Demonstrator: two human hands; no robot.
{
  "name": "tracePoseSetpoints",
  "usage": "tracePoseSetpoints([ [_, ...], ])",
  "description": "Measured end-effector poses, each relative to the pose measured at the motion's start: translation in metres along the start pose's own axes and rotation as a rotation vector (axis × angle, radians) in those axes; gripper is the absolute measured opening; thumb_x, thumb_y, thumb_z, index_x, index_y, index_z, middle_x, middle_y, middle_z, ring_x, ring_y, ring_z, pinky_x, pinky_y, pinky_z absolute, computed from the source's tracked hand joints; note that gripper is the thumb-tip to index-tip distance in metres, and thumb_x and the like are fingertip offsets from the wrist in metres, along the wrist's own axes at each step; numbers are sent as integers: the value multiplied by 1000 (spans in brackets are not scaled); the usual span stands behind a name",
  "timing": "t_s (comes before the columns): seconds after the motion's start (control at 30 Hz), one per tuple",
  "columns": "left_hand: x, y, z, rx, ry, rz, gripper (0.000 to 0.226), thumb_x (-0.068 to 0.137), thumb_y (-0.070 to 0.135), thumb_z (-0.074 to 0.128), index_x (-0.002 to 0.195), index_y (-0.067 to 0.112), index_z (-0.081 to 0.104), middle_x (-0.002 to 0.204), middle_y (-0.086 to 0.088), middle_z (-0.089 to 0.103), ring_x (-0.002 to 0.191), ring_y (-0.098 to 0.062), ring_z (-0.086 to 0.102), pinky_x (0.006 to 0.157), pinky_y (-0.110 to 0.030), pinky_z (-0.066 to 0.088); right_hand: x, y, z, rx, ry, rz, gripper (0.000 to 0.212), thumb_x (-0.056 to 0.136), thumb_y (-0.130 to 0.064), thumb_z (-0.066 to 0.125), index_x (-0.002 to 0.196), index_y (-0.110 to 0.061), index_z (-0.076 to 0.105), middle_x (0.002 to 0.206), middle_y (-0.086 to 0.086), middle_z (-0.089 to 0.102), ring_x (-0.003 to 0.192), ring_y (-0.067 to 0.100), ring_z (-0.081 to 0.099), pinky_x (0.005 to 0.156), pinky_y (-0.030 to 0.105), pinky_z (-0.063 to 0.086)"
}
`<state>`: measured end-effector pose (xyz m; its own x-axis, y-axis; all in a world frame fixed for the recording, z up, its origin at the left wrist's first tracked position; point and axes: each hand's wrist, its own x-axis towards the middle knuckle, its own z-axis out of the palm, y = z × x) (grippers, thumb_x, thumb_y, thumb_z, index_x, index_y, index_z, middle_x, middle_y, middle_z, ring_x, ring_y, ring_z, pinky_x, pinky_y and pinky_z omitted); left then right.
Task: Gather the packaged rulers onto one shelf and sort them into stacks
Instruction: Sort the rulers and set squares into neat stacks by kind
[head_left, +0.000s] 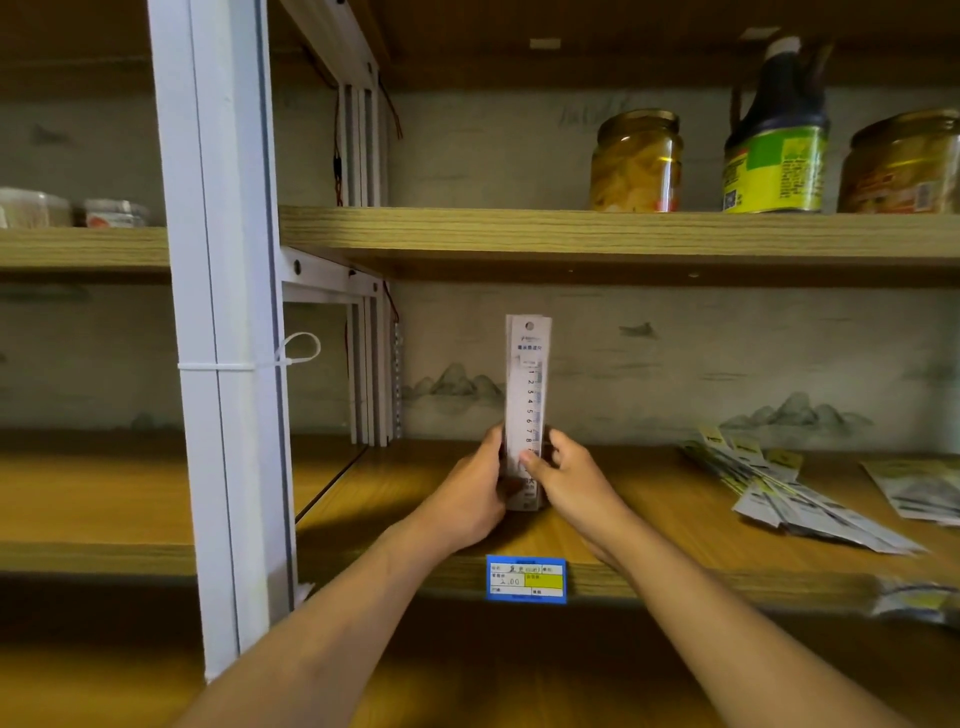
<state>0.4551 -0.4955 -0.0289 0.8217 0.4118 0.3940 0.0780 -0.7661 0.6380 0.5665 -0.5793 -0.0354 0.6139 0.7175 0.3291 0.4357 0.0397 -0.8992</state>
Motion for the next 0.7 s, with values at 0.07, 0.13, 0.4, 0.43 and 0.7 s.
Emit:
tracePoseSetpoints([
  [0.07,1,-1,1,19,13,-11,70,93,0,54,151,22,22,147,0,46,136,-14,43,110,-30,35,1,1,1,-22,-13,3,45,96,-21,56,139,-23,44,128,-2,62,113,13,60,97,40,51],
  [0.13,0,0,1,39,7,-18,71,93,-3,52,152,21,21,147,-1,46,135,-14,44,108,-27,36,2,2,2,-40,-31,-3,48,95,-21,58,139,-25,43,130,-2,60,117,13,57,99,41,50],
  [0.4,-7,8,-10,117,50,-33,69,97,23,54,153,23,15,150,3,42,136,-18,43,110,-38,38,5,-5,-12,-397,44,-62,58,93,-26,61,146,-26,36,135,0,56,117,18,57,92,36,52],
  [0.43,-8,10,-16,61,98,-69,74,97,32,53,155,24,8,152,4,37,139,-19,40,112,-42,35,4,-10,-20,-479,29,-82,60,94,-28,59,147,-29,33,134,1,55,113,17,57,86,32,53],
  [0.7,-9,-17,-49,-344,304,-264,80,87,40,65,147,43,12,153,5,33,139,-23,35,113,-51,29,-8,-30,-57,-1063,-294,-74,57,96,-31,54,146,-37,28,135,2,47,119,19,48,94,37,44],
])
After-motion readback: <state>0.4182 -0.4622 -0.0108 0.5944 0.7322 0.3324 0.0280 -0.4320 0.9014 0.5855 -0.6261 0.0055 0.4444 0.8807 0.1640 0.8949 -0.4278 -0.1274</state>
